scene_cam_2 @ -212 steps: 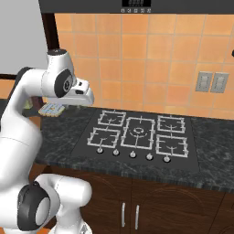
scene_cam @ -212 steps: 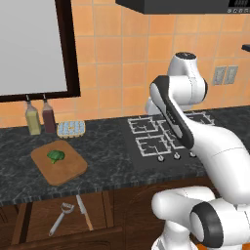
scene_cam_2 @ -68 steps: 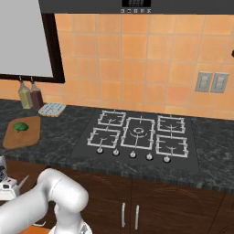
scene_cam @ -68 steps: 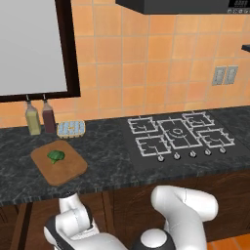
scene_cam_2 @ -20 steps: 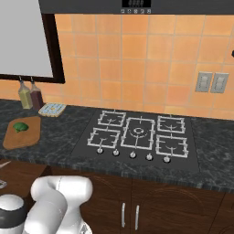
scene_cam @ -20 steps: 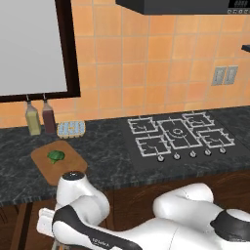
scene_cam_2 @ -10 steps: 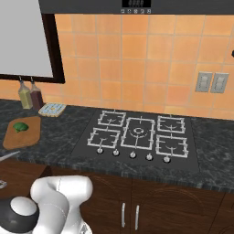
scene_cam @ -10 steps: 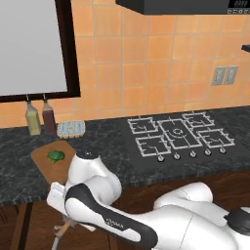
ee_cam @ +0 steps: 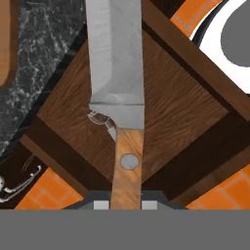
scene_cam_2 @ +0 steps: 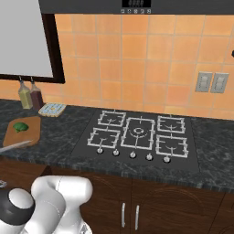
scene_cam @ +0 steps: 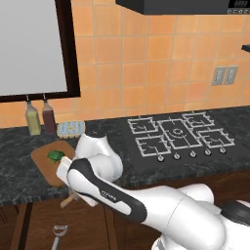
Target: Place the appropriate cutting tool for cutting the broccoli skin on the cutting board.
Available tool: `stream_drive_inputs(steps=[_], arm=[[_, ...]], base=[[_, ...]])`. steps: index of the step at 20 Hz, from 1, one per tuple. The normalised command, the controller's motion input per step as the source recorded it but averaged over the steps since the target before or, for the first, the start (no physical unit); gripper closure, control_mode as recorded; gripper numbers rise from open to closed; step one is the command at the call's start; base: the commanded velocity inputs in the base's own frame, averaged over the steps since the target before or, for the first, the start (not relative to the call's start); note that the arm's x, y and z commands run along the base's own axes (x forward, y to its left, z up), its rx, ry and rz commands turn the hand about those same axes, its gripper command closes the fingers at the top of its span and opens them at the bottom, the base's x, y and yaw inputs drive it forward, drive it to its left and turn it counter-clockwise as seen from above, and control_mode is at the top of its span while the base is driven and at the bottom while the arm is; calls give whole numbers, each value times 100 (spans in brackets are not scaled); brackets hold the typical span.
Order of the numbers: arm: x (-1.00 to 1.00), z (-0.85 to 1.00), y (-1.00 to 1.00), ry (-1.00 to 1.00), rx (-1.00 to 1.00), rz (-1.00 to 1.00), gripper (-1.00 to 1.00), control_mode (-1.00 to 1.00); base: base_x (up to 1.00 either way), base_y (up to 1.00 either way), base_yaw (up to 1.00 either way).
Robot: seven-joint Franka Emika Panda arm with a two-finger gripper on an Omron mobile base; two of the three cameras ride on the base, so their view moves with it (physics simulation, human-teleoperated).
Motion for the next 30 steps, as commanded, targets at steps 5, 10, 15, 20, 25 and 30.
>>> stream_drive_inputs(steps=[5,10,15,20,25,30], arm=[[75,6,-2,0,0,-12,100,-100],[63,0,0,0,0,-8,100,-100],[61,0,0,0,0,-3,100,-100],[50,-17,3,0,0,0,100,-100],[50,-29,16,0,0,0,100,-100],[29,-30,38,2,-7,0,100,-100]], base=[[0,0,0],[0,0,0],[0,0,0],[0,0,0],[0,0,0],[0,0,0]])
